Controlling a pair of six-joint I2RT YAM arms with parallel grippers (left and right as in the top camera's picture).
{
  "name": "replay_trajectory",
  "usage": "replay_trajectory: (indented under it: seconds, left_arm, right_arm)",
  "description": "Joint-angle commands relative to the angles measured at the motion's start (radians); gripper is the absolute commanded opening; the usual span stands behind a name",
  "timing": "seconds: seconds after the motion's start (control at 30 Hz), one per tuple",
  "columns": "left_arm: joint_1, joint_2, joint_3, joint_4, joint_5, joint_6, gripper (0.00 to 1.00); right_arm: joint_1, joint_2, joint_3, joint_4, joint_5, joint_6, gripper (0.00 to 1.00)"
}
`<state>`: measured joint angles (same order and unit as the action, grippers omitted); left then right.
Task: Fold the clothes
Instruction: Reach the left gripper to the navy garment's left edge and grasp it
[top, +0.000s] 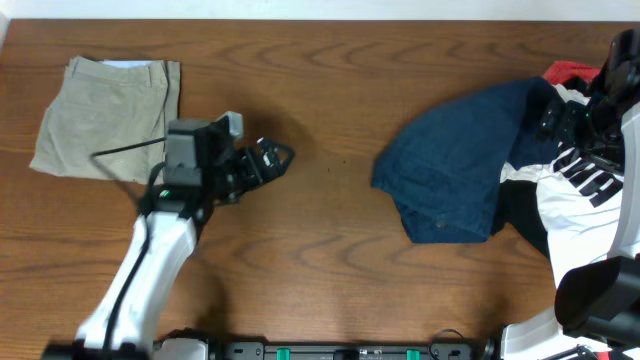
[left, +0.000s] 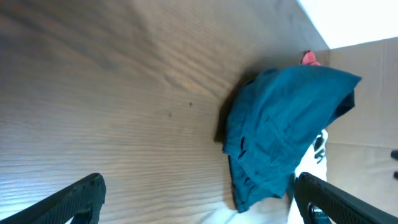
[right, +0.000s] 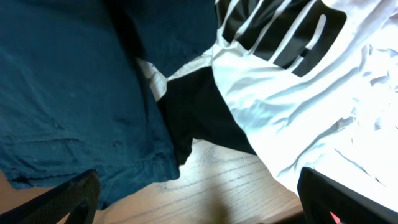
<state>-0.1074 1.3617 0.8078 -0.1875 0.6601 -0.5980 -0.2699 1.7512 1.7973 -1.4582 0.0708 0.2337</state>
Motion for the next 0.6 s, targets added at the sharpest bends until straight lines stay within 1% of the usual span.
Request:
replay_trajectory:
  seconds: [0.0, 0.2, 0.37, 0.57]
  left_arm:
    - [-0.052, 0.122, 0.013, 0.072, 0.041, -0.189, 0.98]
    - [-0.177, 0.317, 0.013, 0.293, 0.053, -0.346, 0.98]
    - [-0.262, 0.442, 0.013, 0.472, 0.054, -0.465, 0.98]
    - [-0.333, 0.557, 0.013, 0.697, 0.04, -0.583, 0.98]
  right_arm:
    - [-0.005, -0.023, -0.002, -0.009, 0.003, 0.012, 0.99]
    - [-0.005, -0.023, -0.002, -0.017, 0.004, 0.012, 0.99]
    - [-0.005, -0.023, -0.002, -0.031, 0.004, 0.012, 0.99]
    - [-0.005, -0.023, -0.002, -0.035, 0.003, 0.013, 0.99]
